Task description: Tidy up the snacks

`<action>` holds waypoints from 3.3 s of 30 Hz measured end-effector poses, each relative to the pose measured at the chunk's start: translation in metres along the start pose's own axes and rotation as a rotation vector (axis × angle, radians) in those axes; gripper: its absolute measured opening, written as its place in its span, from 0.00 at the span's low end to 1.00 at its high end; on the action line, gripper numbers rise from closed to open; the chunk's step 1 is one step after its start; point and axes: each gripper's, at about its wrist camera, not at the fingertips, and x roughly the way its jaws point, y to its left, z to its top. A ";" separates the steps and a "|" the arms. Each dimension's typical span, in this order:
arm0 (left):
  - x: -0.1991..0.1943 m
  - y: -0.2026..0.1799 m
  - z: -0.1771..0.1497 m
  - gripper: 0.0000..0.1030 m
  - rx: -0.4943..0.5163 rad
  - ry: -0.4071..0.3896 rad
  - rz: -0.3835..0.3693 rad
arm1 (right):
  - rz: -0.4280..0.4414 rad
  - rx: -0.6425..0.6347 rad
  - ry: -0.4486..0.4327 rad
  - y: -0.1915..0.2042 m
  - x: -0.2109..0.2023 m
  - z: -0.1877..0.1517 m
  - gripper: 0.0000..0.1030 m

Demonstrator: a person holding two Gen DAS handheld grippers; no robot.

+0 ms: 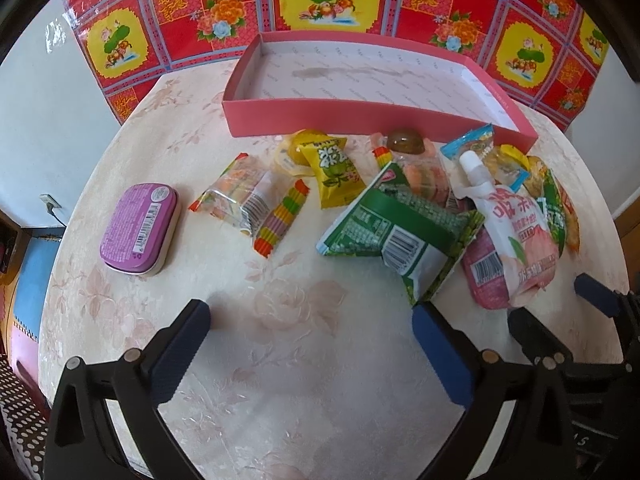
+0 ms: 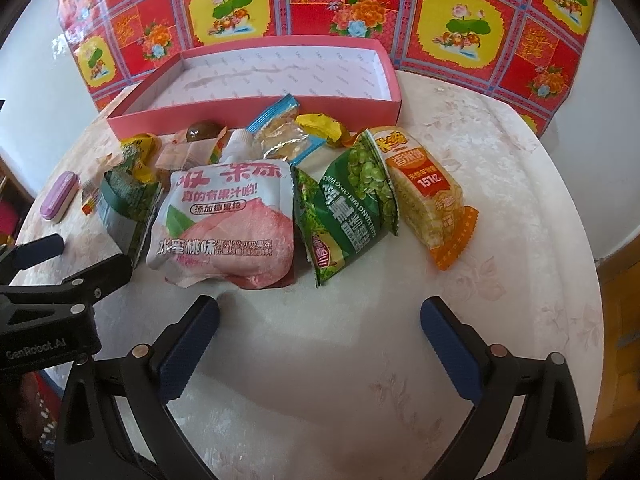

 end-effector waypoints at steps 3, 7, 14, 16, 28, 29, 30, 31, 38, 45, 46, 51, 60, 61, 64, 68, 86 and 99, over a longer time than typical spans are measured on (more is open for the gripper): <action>0.001 0.000 0.001 1.00 0.009 0.009 -0.005 | -0.001 0.005 0.005 0.000 0.001 0.001 1.00; 0.001 0.000 0.002 1.00 0.010 0.010 -0.006 | 0.000 0.005 0.004 0.000 0.000 0.000 1.00; 0.000 0.001 -0.001 1.00 0.013 -0.011 -0.008 | 0.001 0.002 -0.002 0.000 0.000 0.000 1.00; -0.001 0.000 -0.002 1.00 0.013 -0.012 -0.009 | 0.006 -0.005 -0.004 0.000 0.000 -0.001 1.00; -0.006 0.002 -0.009 1.00 0.027 -0.013 -0.015 | 0.020 -0.029 -0.028 0.000 -0.002 -0.004 1.00; -0.006 0.002 -0.010 1.00 0.034 -0.014 -0.019 | 0.023 -0.033 -0.030 0.000 -0.002 -0.004 1.00; -0.006 0.003 -0.010 1.00 0.041 -0.012 -0.023 | 0.027 -0.038 -0.031 0.000 -0.002 -0.005 1.00; -0.006 0.002 -0.010 1.00 0.045 -0.012 -0.024 | 0.030 -0.042 -0.031 -0.001 -0.003 -0.005 1.00; -0.009 0.004 -0.014 0.99 0.065 -0.026 -0.031 | 0.046 -0.069 -0.015 -0.001 -0.003 -0.005 1.00; -0.012 0.022 -0.012 0.92 0.039 -0.043 -0.045 | 0.050 -0.076 -0.022 -0.002 -0.004 -0.007 0.98; -0.012 0.024 -0.012 0.92 0.034 -0.044 -0.046 | 0.051 -0.078 -0.029 -0.002 -0.005 -0.008 0.97; -0.013 0.038 -0.011 0.88 0.007 -0.045 -0.020 | 0.063 -0.088 -0.043 -0.007 -0.009 -0.011 0.90; -0.017 0.065 -0.002 0.87 -0.049 -0.065 0.003 | 0.094 -0.076 -0.039 -0.015 -0.023 -0.007 0.85; -0.017 0.066 0.001 0.87 -0.048 -0.072 0.002 | 0.095 -0.081 -0.047 -0.015 -0.026 -0.006 0.85; -0.016 0.068 0.009 0.87 -0.033 -0.090 -0.005 | 0.102 -0.092 -0.068 -0.012 -0.035 -0.001 0.85; -0.015 0.077 0.018 0.87 -0.047 -0.109 -0.001 | 0.129 -0.084 -0.081 -0.008 -0.044 0.007 0.85; -0.002 0.112 0.029 0.73 -0.063 -0.131 -0.022 | 0.193 -0.048 -0.046 0.018 -0.027 0.027 0.73; 0.007 0.105 0.028 0.65 -0.072 -0.156 0.015 | 0.153 -0.091 -0.041 0.034 -0.006 0.037 0.72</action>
